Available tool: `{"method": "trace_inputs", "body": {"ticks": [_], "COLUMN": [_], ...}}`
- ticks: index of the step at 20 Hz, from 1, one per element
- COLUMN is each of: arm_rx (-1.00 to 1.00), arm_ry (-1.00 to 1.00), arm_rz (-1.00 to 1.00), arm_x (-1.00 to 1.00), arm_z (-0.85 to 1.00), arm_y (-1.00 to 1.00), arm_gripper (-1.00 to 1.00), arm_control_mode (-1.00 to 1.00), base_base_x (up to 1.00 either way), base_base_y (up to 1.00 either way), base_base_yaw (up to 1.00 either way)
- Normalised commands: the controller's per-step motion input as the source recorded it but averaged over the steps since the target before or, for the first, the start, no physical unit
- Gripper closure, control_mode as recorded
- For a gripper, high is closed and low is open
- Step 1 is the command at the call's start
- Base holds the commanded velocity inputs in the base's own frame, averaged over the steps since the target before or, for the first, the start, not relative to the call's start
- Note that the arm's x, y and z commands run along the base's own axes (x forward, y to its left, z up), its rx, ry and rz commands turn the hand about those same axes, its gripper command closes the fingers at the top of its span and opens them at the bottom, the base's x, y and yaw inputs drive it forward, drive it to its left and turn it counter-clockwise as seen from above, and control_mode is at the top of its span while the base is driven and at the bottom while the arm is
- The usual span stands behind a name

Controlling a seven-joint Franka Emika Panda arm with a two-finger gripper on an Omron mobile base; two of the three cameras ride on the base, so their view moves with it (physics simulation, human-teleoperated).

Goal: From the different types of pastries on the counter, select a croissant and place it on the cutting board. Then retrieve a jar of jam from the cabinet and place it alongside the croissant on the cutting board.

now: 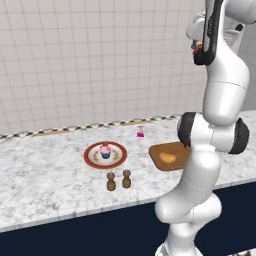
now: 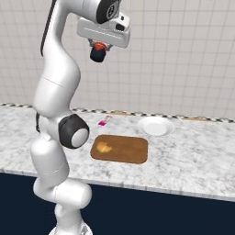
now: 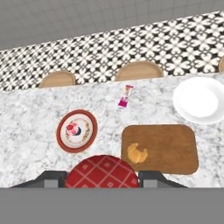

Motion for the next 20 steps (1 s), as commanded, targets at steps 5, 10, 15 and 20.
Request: {"method": "trace_inputs", "body": {"ticks": [5,10,15,20], "arm_rx": [-0.02,-0.02,-0.09,-0.14], "arm_ry": [-0.15,-0.16,-0.35,-0.41], "arm_rz": [0.01,0.00,0.00,0.00], "arm_x": [0.04,0.02,0.05,0.00], "arm_z": [-0.45,-0.45,-0.75,-0.70], "arm_y": [0.06,0.00,0.00,0.00], "arm_gripper": [1.00,1.00,1.00,1.00], "arm_control_mode": [-1.00,-1.00,-1.00,-1.00], "base_base_x": [0.00,0.00,0.00,0.00], "base_base_y": [0.00,0.00,0.00,0.00], "base_base_yaw": [0.00,0.00,0.00,0.00]}}
